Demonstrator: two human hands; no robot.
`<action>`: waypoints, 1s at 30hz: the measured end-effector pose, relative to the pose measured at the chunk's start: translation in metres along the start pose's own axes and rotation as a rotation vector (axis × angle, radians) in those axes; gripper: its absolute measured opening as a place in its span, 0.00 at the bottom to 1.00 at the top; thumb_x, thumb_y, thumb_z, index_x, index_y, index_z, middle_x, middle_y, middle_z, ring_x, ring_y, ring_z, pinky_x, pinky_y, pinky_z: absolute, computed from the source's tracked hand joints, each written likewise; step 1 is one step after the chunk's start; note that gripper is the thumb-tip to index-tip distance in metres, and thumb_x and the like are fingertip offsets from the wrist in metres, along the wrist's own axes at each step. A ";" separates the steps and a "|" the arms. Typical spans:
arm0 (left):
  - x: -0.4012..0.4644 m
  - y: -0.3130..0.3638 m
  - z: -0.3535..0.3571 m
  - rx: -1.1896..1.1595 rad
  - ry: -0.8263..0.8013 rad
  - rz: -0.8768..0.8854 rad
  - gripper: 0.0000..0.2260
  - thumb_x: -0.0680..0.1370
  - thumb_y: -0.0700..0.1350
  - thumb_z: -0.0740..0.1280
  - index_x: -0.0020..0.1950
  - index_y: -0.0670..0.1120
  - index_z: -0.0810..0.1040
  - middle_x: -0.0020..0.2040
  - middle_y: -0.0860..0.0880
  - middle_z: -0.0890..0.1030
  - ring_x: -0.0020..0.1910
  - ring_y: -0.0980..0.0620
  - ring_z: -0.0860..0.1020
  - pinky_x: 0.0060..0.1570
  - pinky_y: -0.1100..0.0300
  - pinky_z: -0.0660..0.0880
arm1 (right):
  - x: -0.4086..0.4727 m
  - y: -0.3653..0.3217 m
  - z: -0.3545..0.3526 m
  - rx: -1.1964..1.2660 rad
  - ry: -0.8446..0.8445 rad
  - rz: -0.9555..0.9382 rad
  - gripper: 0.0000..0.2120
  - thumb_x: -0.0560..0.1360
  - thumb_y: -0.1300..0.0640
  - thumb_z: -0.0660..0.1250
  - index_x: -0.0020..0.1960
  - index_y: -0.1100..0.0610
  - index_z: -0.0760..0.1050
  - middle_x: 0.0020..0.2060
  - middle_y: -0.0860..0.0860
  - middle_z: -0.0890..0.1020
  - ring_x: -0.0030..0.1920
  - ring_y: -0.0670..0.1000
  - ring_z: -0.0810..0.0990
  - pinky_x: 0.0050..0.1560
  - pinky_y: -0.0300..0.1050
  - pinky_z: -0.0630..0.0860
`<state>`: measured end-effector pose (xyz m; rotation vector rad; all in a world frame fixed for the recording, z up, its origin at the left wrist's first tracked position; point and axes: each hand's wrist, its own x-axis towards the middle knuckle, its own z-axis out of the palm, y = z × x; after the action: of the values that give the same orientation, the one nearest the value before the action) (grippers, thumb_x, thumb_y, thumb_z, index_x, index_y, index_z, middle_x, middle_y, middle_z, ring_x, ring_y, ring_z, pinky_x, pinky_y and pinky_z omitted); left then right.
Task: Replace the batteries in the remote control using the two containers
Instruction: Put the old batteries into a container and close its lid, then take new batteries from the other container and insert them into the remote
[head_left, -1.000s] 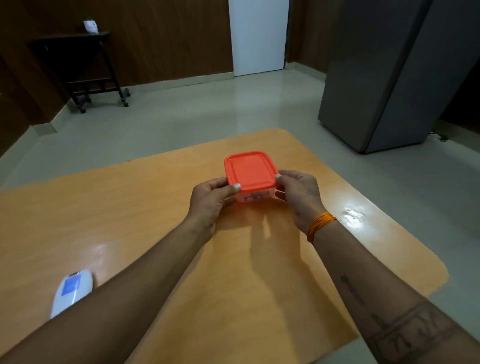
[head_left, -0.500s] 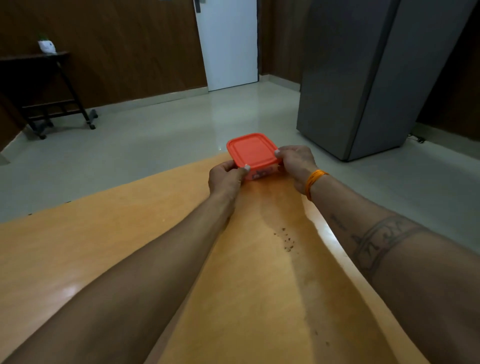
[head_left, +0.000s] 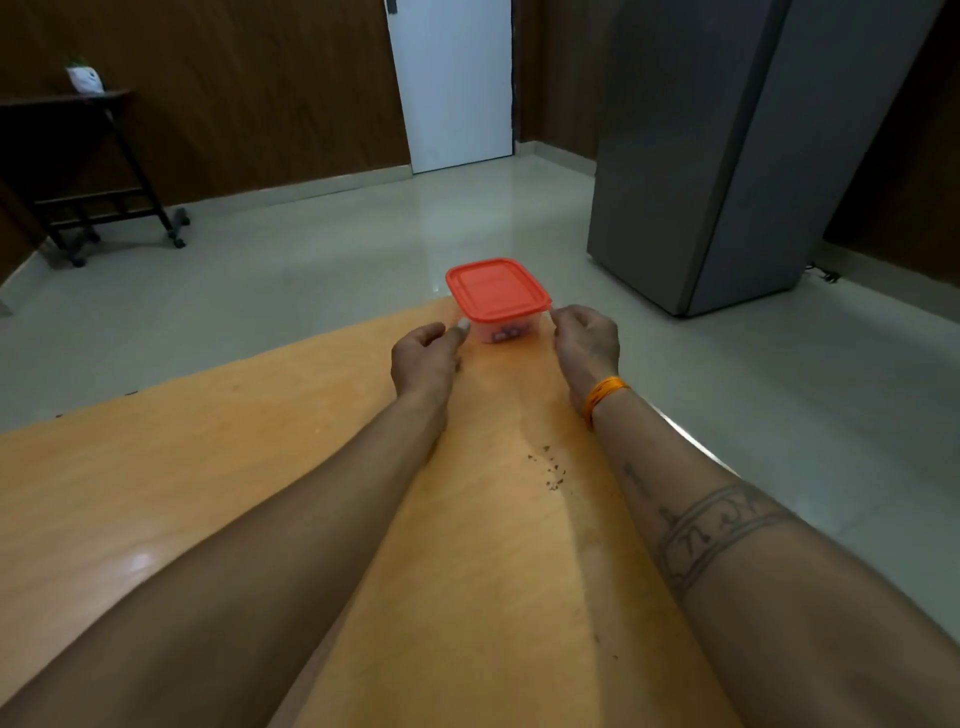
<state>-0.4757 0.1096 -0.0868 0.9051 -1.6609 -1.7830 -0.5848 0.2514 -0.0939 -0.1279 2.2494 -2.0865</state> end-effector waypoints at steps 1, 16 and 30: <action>-0.011 0.002 -0.007 0.006 -0.007 0.007 0.28 0.73 0.55 0.79 0.68 0.44 0.81 0.59 0.45 0.85 0.50 0.50 0.85 0.61 0.50 0.82 | -0.013 -0.002 -0.002 -0.005 -0.009 0.004 0.17 0.72 0.45 0.65 0.41 0.60 0.77 0.37 0.51 0.74 0.40 0.52 0.74 0.44 0.48 0.73; -0.229 0.061 -0.193 0.050 -0.032 0.137 0.12 0.84 0.51 0.66 0.58 0.46 0.84 0.53 0.48 0.87 0.54 0.47 0.85 0.51 0.47 0.83 | -0.296 -0.088 -0.002 0.231 -0.399 0.057 0.10 0.82 0.54 0.68 0.51 0.60 0.84 0.46 0.59 0.87 0.50 0.60 0.86 0.47 0.55 0.85; -0.382 0.093 -0.406 0.052 0.194 0.199 0.10 0.84 0.43 0.65 0.56 0.41 0.85 0.52 0.44 0.87 0.49 0.46 0.85 0.48 0.49 0.81 | -0.517 -0.130 0.073 0.284 -0.751 0.018 0.10 0.83 0.56 0.66 0.52 0.60 0.84 0.44 0.58 0.88 0.46 0.56 0.88 0.45 0.48 0.85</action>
<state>0.0734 0.1360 0.0419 0.8726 -1.6172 -1.4781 -0.0614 0.2254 0.0275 -0.7263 1.4966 -1.8755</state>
